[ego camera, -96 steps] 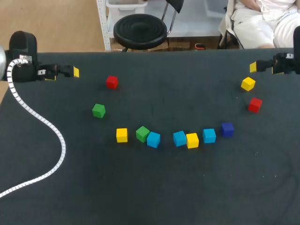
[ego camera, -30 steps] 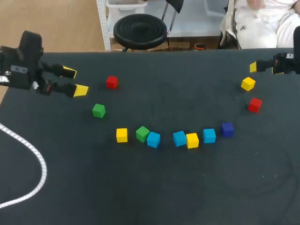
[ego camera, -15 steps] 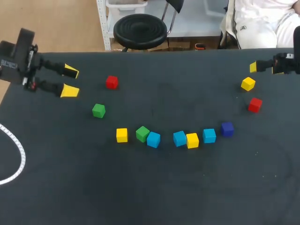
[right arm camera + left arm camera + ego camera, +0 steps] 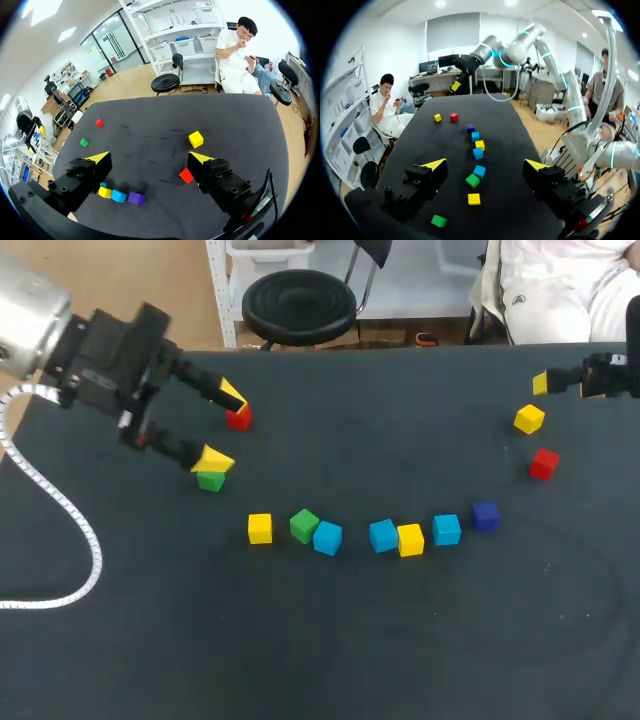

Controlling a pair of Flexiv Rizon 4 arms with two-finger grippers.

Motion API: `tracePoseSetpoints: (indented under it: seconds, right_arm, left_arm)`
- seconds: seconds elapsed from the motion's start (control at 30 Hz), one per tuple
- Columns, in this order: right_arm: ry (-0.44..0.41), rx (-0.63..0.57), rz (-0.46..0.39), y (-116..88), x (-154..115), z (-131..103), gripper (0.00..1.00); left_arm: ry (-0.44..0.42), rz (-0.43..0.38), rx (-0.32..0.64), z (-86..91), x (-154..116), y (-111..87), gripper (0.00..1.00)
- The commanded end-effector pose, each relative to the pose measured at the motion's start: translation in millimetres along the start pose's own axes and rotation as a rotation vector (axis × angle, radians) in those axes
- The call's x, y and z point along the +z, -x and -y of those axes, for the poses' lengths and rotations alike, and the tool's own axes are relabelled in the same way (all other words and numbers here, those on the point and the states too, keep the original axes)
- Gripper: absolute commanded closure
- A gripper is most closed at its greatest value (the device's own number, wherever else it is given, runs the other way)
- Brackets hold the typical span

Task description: Place the blue cubes, place green cubes on the blue cubes, place the yellow cubes on the green cubes, then place the red cubes on the yellow cubes, and place purple cube on the red cubes.

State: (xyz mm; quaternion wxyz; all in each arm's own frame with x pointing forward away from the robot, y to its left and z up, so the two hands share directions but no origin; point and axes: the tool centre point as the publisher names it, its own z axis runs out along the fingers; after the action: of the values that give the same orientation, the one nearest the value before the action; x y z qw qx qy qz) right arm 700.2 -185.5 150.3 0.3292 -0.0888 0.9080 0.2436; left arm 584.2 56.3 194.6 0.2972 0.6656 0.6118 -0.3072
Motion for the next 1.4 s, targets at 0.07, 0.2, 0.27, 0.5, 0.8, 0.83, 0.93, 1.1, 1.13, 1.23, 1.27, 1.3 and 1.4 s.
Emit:
tracePoseSetpoints:
  seconds: [0.07, 0.2, 0.27, 0.5, 0.8, 0.83, 0.93, 1.1, 1.13, 1.23, 1.27, 1.3, 1.4]
  right_arm:
    - [-0.004, 0.000, 0.001, 0, 0, -1, 0.00]
    - [-0.004, 0.000, 0.001, 0, 0, -1, 0.00]
    - [-0.004, 0.000, 0.001, 0, 0, -1, 0.00]
    - [-0.004, 0.000, 0.001, 0, 0, -1, 0.00]
    - [-0.004, 0.000, 0.001, 0, 0, -1, 0.00]
    - [-0.004, 0.000, 0.001, 0, 0, -1, 0.00]
    - [-0.004, 0.000, 0.001, 0, 0, -1, 0.00]
    - [-0.004, 0.000, 0.001, 0, 0, -1, 0.00]
    - [-0.004, 0.000, 0.001, 0, 0, -1, 0.00]
    - [-0.004, 0.000, 0.001, 0, 0, -1, 0.00]
    - [-0.004, 0.000, 0.001, 0, 0, -1, 0.00]
    - [-0.004, 0.000, 0.001, 0, 0, -1, 0.00]
    - [-0.004, 0.000, 0.001, 0, 0, -1, 0.00]
  left_arm:
    - [0.189, -0.260, 0.075, 1.3, 30, -12.1, 0.00]
    - [0.191, -0.300, -0.024, -10.7, 46, -40.1, 0.00]
    - [0.194, -0.266, -0.074, -17.8, 46, -47.7, 0.00]
    - [0.173, -0.257, -0.095, -42.2, 46, -49.3, 0.00]
    - [0.075, -0.138, -0.100, -55.6, 46, -43.6, 0.00]
    - [0.075, -0.138, -0.100, -55.6, 46, -43.6, 0.00]
    - [0.075, -0.138, -0.100, -55.6, 46, -43.6, 0.00]
    - [0.075, -0.138, -0.100, -55.6, 46, -43.6, 0.00]
    - [0.075, -0.138, -0.100, -55.6, 46, -43.6, 0.00]
    - [0.075, -0.138, -0.100, -55.6, 46, -43.6, 0.00]
    - [0.075, -0.138, -0.100, -55.6, 46, -43.6, 0.00]
    - [0.075, -0.138, -0.100, -55.6, 46, -43.6, 0.00]
    - [0.075, -0.138, -0.100, -55.6, 46, -43.6, 0.00]
